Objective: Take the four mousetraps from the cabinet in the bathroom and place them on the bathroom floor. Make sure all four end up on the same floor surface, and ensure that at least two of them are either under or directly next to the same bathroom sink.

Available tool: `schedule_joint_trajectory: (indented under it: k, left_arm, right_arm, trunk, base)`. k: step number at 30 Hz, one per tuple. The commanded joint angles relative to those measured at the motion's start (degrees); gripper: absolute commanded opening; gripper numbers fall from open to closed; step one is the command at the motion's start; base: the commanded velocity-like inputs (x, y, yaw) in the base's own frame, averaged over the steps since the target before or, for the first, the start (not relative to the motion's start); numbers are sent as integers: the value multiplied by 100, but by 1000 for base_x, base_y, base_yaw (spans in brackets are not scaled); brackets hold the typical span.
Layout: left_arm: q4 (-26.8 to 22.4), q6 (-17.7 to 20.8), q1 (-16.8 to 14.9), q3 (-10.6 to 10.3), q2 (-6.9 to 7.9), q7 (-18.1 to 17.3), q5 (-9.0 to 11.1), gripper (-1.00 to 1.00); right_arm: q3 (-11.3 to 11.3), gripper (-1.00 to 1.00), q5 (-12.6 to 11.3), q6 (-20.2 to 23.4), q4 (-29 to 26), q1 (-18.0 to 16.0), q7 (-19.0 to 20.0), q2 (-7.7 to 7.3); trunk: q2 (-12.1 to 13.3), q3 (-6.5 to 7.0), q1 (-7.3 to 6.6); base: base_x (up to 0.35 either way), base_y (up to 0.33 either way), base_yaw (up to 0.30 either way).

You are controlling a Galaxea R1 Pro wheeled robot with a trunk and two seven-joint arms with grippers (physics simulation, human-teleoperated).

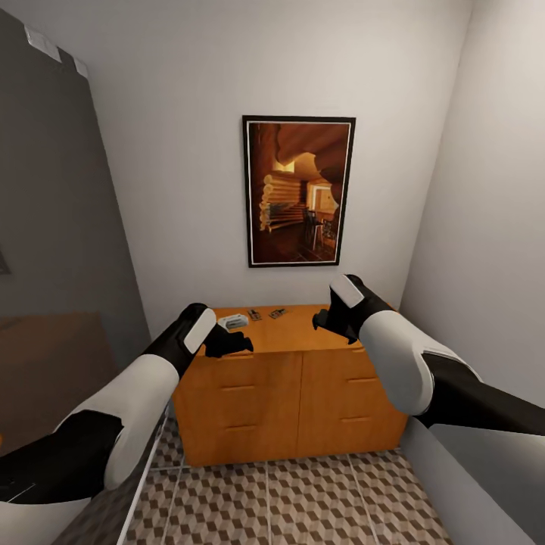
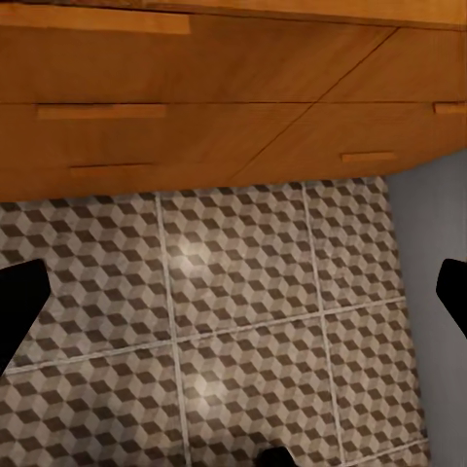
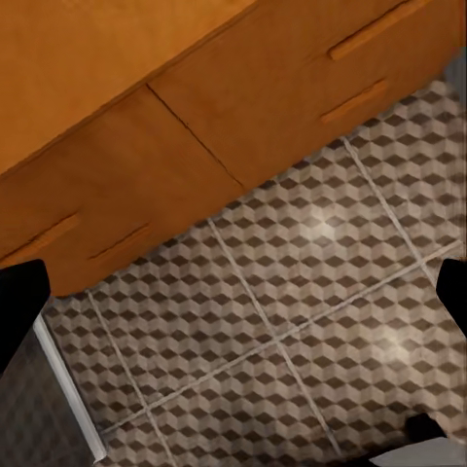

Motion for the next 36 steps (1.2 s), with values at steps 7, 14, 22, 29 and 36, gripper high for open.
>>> schedule_joint_trajectory:
  k: [7,14,22,29,36]
  left_arm:
    - [-6,12,2,-25,-6,56,64,100]
    - [-6,16,0,-25,-7,56,65,100]
    - [-6,14,0,-20,-7,56,65,100]
    - [-6,16,3,-17,-19,56,65,100]
    - [-9,10,-2,-16,-23,56,71,100]
  right_arm:
    - [-9,100,-337,-296,-8,1,-477,1]
    - [-12,100,-860,-578,-2,2,-762,1]
    - [-6,100,-997,-813,10,-1,-1150,1]
    - [-6,100,-1033,-850,44,-4,-1183,1]
    - [-10,100,-1045,-860,54,0,-1188,1]
  trunk:
    - [-4,-3,4]
    - [-4,-3,4]
    - [-4,-11,4]
    - [-4,-33,4]
    - [-4,-47,4]
  base:
    - [277,0,0]
    - [325,0,0]
    - [287,0,64]
    - [66,0,220]
    - [12,0,124]
